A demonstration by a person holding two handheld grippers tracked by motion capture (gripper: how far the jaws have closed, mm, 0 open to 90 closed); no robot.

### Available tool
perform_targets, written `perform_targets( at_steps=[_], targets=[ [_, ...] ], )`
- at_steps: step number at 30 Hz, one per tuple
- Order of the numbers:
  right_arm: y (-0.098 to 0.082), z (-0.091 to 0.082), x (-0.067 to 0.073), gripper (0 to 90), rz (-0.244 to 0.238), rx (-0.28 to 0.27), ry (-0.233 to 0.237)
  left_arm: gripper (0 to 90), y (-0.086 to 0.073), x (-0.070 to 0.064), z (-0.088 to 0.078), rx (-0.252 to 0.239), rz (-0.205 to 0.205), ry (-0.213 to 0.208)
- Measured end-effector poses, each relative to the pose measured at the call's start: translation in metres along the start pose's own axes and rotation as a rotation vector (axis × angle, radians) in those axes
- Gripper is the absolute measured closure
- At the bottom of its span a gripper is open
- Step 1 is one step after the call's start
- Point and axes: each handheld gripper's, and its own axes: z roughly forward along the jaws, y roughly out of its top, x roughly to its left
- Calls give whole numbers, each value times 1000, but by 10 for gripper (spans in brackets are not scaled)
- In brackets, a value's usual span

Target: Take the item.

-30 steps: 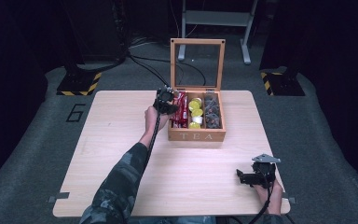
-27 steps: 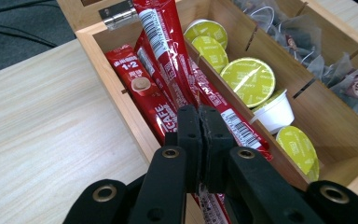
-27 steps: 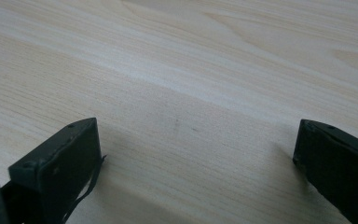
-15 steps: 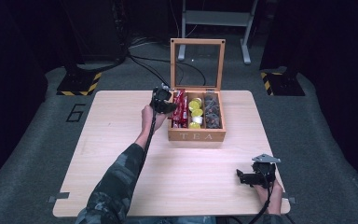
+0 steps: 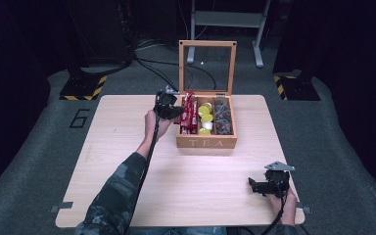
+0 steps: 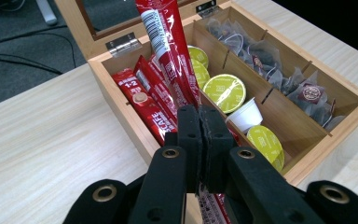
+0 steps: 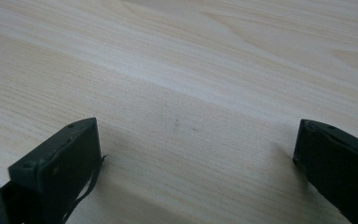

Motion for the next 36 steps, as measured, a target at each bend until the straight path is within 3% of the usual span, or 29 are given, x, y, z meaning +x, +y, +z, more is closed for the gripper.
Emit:
perform_targets(
  at_steps=[14, 36],
  targets=[
    [0, 0, 0, 0, 1, 1, 0, 879, -8, 11, -30, -31, 24, 16],
    [0, 0, 0, 0, 2, 1, -2, 879, -36, 45, -64, -56, -18, 79]
  ],
)
